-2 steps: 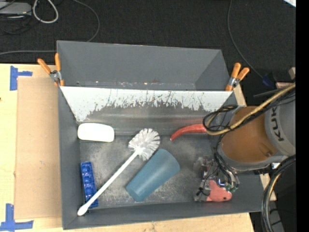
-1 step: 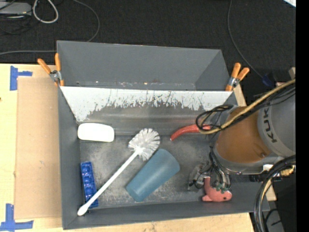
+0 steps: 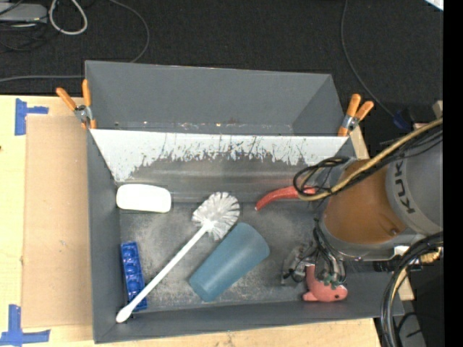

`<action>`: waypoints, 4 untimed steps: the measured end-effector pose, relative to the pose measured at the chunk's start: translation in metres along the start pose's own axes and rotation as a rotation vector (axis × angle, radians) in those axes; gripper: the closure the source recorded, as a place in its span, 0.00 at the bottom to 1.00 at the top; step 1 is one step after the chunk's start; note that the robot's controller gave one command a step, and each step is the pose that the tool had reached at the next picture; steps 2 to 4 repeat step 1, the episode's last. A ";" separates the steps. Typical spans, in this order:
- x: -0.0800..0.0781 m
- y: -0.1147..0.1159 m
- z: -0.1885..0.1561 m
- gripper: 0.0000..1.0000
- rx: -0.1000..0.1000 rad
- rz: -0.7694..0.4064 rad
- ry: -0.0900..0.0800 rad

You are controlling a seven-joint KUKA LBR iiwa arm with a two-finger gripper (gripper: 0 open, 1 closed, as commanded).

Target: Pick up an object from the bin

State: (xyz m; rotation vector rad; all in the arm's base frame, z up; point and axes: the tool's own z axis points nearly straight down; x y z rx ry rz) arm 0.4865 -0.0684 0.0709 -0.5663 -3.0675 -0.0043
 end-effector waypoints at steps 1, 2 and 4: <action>0.002 -0.008 0.001 1.00 -0.001 0.009 0.001; 0.002 -0.008 0.001 1.00 -0.001 0.009 0.001; 0.002 -0.008 0.001 1.00 -0.001 0.009 0.001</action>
Offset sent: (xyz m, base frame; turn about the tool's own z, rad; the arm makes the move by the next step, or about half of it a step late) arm 0.0096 -0.0768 -0.0009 -0.2576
